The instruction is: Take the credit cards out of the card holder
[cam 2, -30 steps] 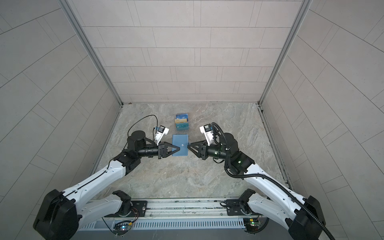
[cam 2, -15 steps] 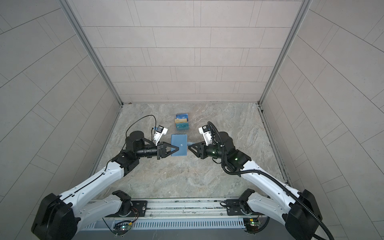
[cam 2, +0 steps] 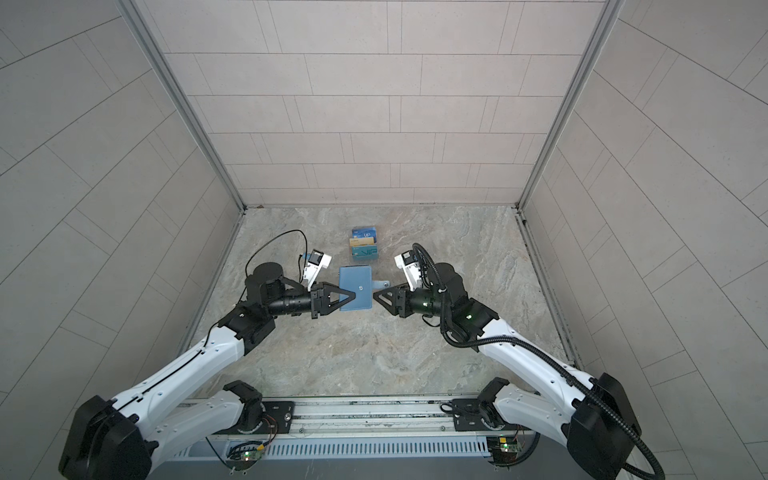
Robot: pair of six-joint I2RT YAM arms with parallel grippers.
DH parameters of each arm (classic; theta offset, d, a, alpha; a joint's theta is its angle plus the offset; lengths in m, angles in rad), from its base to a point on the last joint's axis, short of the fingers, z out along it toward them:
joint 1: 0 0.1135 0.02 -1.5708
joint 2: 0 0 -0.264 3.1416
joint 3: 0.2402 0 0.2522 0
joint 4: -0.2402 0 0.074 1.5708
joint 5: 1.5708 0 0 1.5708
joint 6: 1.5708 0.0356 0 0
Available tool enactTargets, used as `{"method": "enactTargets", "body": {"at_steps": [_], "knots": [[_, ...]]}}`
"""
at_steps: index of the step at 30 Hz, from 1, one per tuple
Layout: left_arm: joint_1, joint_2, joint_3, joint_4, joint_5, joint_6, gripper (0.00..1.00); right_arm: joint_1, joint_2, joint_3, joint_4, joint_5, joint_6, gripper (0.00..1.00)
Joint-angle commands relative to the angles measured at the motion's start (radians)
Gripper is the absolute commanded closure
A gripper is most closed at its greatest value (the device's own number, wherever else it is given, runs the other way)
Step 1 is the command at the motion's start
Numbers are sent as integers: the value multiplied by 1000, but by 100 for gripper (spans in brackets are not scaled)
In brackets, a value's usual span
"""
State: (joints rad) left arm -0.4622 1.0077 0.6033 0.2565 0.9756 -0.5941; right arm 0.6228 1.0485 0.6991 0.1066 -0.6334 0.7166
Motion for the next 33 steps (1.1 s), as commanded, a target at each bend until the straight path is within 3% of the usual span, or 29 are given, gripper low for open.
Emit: {"method": "enactTargets", "body": {"at_steps": [1, 24, 33], "knots": [[6, -21, -3, 36, 12, 5, 100, 3, 5, -10, 91, -49, 44, 57], [7, -37, -6, 12, 5, 21, 100, 2, 38, -9, 62, 23, 52, 62], [6, -32, -13, 55, 11, -5, 100, 7, 67, -6, 156, -90, 85, 61]]}}
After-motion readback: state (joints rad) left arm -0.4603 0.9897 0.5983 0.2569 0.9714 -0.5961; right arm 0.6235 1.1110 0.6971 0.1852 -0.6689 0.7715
